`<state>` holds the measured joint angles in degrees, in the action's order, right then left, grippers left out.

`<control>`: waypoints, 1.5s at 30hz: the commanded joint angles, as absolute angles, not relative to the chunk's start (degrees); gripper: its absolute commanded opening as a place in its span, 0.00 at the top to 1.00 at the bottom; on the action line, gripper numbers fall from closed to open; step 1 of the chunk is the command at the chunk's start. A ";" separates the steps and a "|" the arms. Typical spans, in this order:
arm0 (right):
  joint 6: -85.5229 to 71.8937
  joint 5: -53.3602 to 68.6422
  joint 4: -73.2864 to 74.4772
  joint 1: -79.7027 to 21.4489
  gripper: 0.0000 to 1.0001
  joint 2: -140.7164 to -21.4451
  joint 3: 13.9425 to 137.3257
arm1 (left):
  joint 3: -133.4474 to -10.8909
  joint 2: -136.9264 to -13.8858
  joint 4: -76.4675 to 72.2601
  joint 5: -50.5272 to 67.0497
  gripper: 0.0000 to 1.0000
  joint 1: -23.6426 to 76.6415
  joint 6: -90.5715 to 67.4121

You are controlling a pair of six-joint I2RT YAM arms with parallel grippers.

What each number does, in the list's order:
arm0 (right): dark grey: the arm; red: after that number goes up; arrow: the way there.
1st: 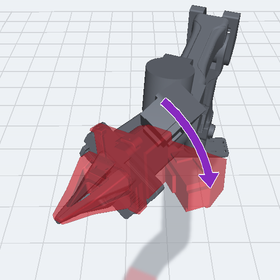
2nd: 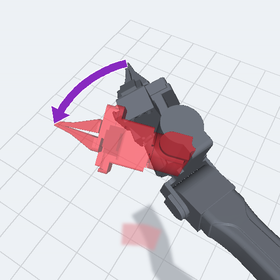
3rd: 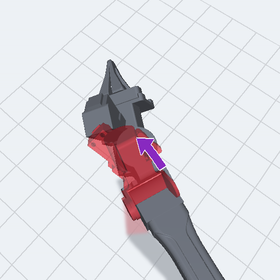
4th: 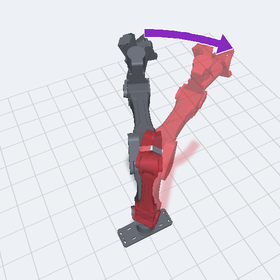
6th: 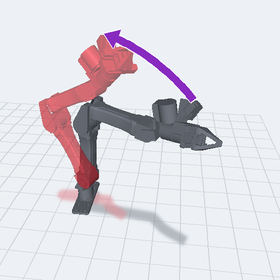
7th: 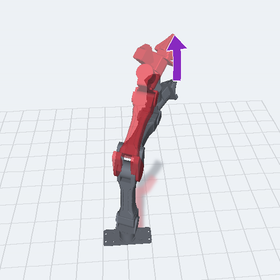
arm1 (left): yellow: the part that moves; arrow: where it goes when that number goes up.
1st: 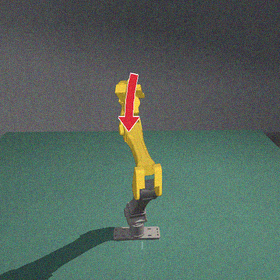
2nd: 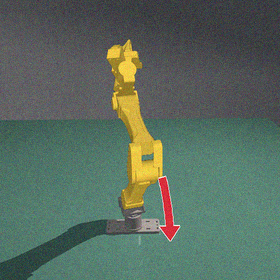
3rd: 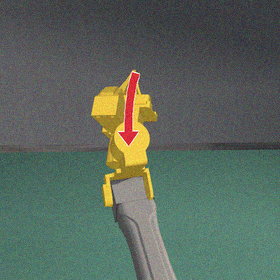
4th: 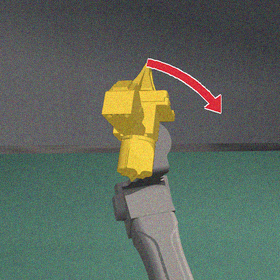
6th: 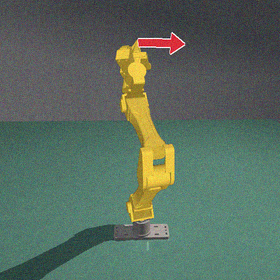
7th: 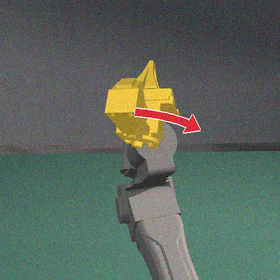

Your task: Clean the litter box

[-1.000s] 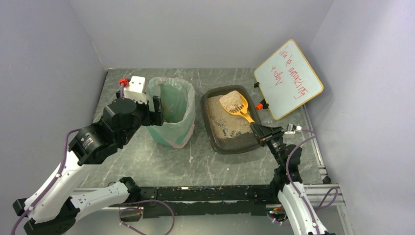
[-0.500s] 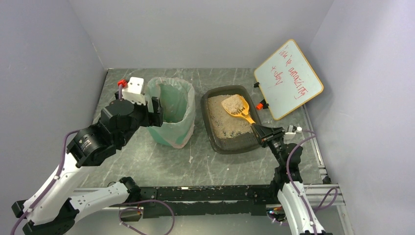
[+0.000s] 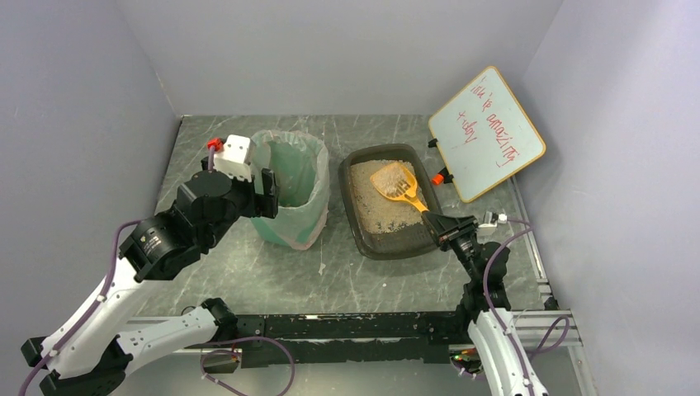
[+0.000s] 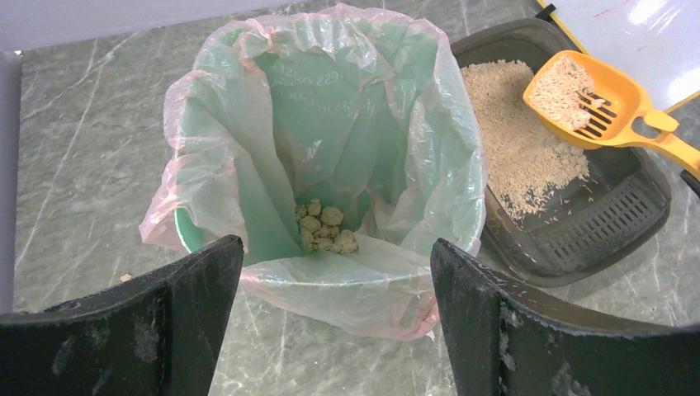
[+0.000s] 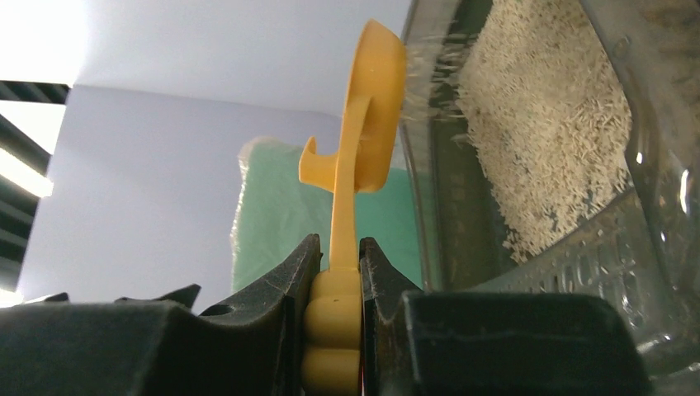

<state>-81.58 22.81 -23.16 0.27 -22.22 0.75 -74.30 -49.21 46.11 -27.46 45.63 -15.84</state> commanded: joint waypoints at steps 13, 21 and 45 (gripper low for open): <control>-78.05 17.07 -16.29 -6.24 1.00 -20.30 2.92 | -73.44 -47.12 44.15 -25.69 0.11 45.88 -14.66; -79.34 18.57 -16.02 -2.99 1.00 -18.87 4.50 | -71.94 -46.20 43.23 -25.53 0.11 45.85 -14.03; -74.67 15.28 -6.00 -5.18 1.00 -13.91 9.28 | -73.74 -46.09 45.19 -25.07 0.12 45.88 -14.53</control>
<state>-78.81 18.85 -11.33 -4.95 -16.10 3.92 -71.83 -46.50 45.43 -25.26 45.63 -15.53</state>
